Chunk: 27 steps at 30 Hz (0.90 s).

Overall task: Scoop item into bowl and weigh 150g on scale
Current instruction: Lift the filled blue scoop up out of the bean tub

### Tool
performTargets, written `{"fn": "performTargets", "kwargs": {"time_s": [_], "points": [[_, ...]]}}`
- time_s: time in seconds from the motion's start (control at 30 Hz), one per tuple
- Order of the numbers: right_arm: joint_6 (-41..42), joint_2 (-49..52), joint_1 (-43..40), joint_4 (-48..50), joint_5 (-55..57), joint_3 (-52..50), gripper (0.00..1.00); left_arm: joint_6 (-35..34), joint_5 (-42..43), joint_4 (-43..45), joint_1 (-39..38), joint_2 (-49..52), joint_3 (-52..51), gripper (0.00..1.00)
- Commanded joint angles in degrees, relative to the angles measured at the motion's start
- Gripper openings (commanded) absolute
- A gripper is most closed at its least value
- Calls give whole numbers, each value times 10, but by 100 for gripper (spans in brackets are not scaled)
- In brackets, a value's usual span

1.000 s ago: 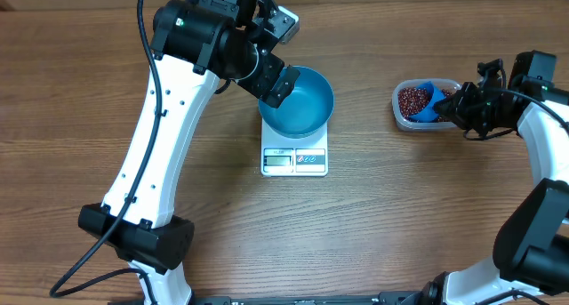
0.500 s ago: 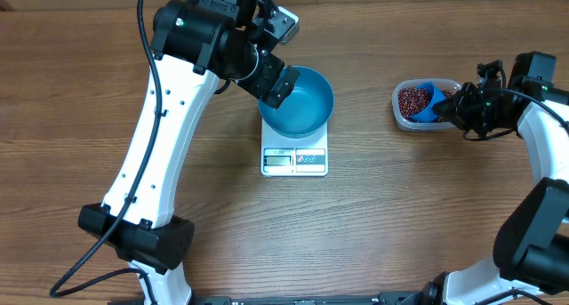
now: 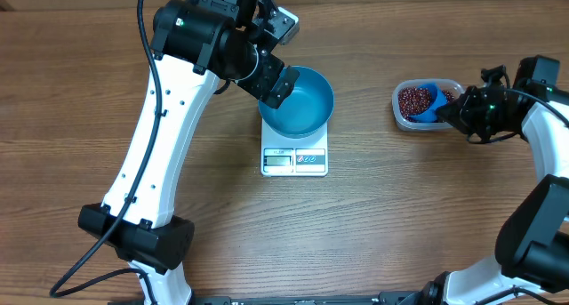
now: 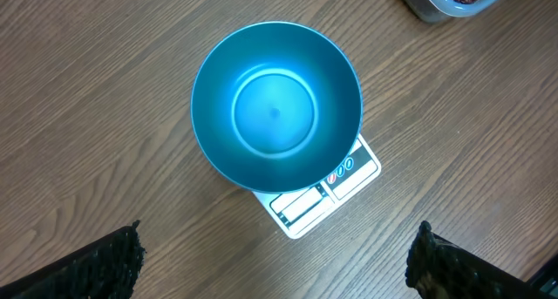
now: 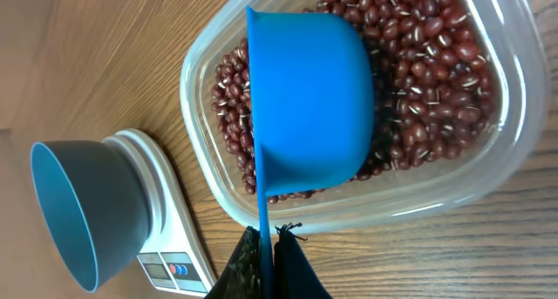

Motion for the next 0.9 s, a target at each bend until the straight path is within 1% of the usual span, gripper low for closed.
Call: {"fn": "performTargets", "kwargs": {"time_s": [0.0, 0.13, 0.5, 0.7, 0.87], "points": [[-17, 10, -16, -5, -8, -4, 4, 11, 9, 0, 3, -14, 12, 100], [-32, 10, -19, -14, -14, -4, 4, 11, 9, 1, 3, -14, 12, 100], [-32, 10, -19, -20, -26, -4, 4, 10, 9, 0, 3, -14, 12, 99], [-32, 10, -19, -17, -66, -4, 4, 10, 9, 0, 3, -14, 12, 100], [-32, 10, -19, -15, -73, -4, 4, 10, 9, 0, 3, -14, 12, 100]]}}
